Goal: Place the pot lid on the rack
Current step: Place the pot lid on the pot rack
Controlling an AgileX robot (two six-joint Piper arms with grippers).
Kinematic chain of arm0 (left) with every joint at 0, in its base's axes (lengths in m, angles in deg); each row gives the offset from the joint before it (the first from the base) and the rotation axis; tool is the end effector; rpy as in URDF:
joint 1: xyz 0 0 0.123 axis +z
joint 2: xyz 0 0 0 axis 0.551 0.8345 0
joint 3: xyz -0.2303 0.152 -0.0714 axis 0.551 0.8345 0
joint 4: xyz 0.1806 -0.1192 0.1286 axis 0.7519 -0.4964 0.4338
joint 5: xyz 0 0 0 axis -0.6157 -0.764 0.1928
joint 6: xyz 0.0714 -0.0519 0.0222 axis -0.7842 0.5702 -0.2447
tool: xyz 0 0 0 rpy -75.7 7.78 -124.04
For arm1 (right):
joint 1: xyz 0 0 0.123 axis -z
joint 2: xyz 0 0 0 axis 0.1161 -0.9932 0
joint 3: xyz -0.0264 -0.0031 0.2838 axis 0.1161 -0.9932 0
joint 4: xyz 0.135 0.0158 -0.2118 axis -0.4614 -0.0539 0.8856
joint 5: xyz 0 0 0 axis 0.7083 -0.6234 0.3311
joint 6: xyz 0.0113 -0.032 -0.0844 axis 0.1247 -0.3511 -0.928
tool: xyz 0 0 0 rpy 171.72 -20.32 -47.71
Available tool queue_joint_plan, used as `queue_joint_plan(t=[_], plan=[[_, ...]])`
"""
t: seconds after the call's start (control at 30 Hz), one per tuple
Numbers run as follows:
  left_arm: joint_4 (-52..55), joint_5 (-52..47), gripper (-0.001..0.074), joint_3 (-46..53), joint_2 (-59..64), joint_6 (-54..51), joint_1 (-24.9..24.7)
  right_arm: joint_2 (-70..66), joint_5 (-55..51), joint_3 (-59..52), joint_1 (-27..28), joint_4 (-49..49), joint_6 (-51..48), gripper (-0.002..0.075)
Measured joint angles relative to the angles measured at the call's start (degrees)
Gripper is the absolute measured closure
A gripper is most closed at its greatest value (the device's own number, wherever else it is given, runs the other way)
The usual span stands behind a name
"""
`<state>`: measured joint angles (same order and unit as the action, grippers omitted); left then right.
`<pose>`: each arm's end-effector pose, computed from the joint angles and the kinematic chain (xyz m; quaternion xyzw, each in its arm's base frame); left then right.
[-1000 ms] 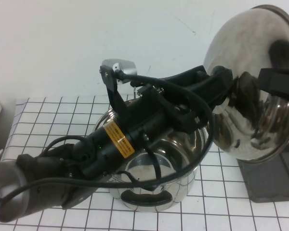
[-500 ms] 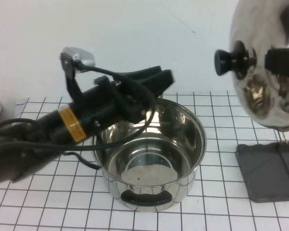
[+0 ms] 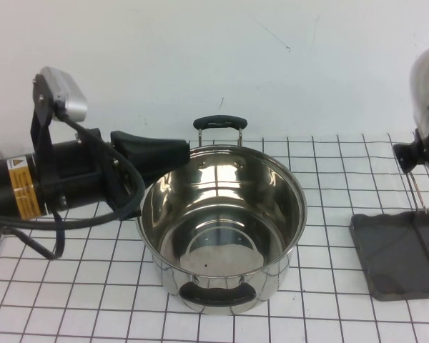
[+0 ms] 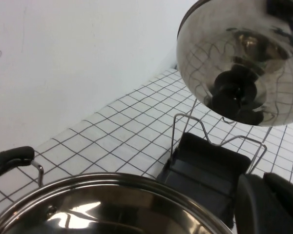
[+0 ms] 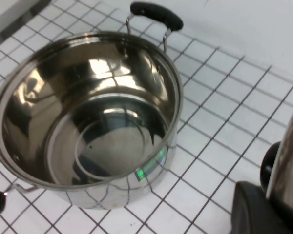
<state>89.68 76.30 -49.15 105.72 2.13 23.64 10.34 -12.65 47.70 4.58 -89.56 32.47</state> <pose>0.2579 -0.1258 0.2936 0.3403 0.6400 -0.4755 0.4985 0.2354 0.0521 0.3510 -0.2450 0.8442 0.1678 0.4463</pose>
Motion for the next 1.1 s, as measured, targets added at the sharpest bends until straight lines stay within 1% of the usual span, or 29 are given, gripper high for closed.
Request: queue_joint_plan(t=[0.37,0.7,0.97,1.1], plan=[[5.8,0.0,0.0736,0.0,0.0,0.6,0.0,-8.6,0.2,0.0,0.0,1.0,0.3,0.0671],[7.2,0.0,0.0736,0.0,0.0,0.8,0.0,-9.7,1.2,0.1,0.0,2.8,2.7,0.0672],[7.3,0.0,0.0736,0.0,0.0,0.8,0.0,-9.7,0.9,0.1,0.0,4.5,7.1,0.0671],[7.3,0.0,0.0736,0.0,0.0,1.4,0.0,-9.7,0.9,0.1,0.0,4.5,7.9,0.0648]])
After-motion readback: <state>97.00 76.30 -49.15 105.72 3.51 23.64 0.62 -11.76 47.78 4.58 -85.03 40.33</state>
